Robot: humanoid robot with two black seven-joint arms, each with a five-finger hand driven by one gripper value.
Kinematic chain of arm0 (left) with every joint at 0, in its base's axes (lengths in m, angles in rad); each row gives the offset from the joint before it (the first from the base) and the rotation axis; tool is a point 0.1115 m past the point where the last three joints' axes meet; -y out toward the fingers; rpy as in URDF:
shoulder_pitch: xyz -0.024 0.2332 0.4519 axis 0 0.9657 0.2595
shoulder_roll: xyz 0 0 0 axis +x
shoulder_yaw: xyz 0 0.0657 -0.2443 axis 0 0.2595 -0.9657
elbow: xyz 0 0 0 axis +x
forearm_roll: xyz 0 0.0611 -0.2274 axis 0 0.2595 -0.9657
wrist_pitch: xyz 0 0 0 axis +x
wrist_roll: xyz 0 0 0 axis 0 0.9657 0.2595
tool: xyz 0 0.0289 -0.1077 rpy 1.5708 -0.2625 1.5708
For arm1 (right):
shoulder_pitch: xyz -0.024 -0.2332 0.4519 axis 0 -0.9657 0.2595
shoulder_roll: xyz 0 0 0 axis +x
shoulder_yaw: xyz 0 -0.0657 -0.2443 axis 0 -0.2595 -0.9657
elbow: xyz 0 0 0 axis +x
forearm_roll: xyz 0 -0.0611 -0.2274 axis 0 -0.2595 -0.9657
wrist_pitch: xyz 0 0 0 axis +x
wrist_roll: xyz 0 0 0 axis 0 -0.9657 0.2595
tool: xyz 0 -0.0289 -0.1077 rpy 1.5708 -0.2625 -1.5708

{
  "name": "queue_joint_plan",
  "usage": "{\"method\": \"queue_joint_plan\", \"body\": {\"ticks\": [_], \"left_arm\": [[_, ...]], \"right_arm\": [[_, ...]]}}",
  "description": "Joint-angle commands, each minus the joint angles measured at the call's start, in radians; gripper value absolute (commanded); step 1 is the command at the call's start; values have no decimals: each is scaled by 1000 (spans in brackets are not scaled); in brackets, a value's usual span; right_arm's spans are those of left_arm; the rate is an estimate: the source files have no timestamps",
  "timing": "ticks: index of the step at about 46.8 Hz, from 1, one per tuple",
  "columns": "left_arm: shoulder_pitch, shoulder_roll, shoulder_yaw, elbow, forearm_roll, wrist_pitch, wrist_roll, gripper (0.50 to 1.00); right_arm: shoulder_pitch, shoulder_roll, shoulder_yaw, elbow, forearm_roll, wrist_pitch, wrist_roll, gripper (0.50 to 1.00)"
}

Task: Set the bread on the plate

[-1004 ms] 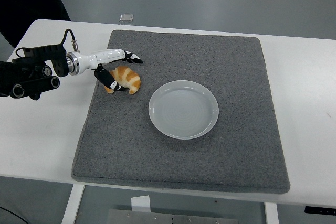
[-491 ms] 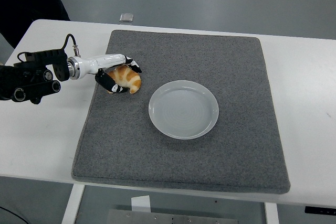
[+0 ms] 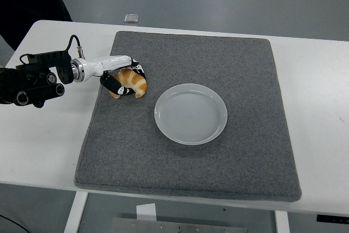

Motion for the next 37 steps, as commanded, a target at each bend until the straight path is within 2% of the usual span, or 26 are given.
{"method": "queue_joint_plan", "body": {"ticks": [1,17,26,37], "left_arm": [[1,-2,0,6,0,1,0,500],[-19,-3,-9,4,0,4,-8,500],[-114,8,-11,-40,-17,3,-8,500],[-241,70,-11,-88,-20,-8,-6,500]], "right_arm": [[0,0,0,0,0,0,0,952],[0,0,0,0,0,0,0,952],[0,0,0,0,0,0,0,952],[0,0,0,0,0,0,0,952]]}}
